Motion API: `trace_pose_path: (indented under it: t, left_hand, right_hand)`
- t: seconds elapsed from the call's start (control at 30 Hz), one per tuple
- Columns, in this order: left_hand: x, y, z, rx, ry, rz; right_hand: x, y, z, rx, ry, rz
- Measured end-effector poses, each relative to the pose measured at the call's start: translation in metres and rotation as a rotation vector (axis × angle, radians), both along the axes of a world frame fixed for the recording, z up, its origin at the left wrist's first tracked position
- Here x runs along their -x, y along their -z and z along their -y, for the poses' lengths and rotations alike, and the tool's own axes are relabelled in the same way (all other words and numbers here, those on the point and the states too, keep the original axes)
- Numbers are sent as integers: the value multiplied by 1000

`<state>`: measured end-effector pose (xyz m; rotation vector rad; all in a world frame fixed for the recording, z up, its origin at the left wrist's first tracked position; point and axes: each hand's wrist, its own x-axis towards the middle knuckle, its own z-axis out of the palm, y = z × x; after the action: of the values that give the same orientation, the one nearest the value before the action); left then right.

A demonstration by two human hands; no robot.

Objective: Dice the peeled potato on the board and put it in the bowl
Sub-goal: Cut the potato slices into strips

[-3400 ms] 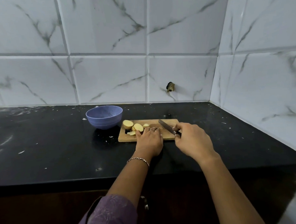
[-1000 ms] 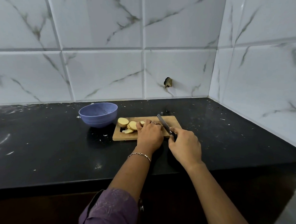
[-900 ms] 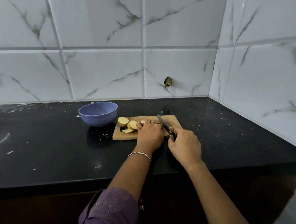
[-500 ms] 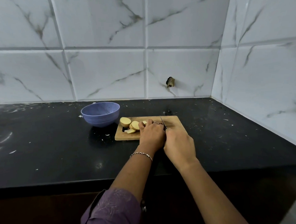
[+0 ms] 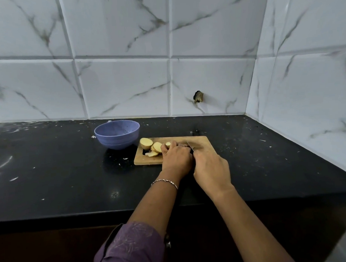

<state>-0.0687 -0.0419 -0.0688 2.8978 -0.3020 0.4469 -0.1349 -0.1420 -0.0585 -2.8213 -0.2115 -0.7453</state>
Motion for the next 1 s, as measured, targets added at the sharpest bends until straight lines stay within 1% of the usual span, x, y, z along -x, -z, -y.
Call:
trace_pose_path:
  t: [0.1,0.23,0.37,0.5,0.77,1.0]
  left_hand:
    - [1,0,0,1,-1,9]
    - [3,-1,-1,58,-22,-1]
    - [2,-3,-4,215,-76,37]
    - [0,-3,-8,332,-177,46]
    - [2,-3,-10,233,-365,98]
    - [1,-3,-11,175,-382,106]
  right_hand:
    - [2,3,4,14,6,24]
    - [0,9,14,-94,57,81]
    - [3,6,22,-189,64,59]
    - [8,5,25,-188,10,4]
    - [5,2,22,-78,25,-7]
    - [-11,2,29,-10,91,5]
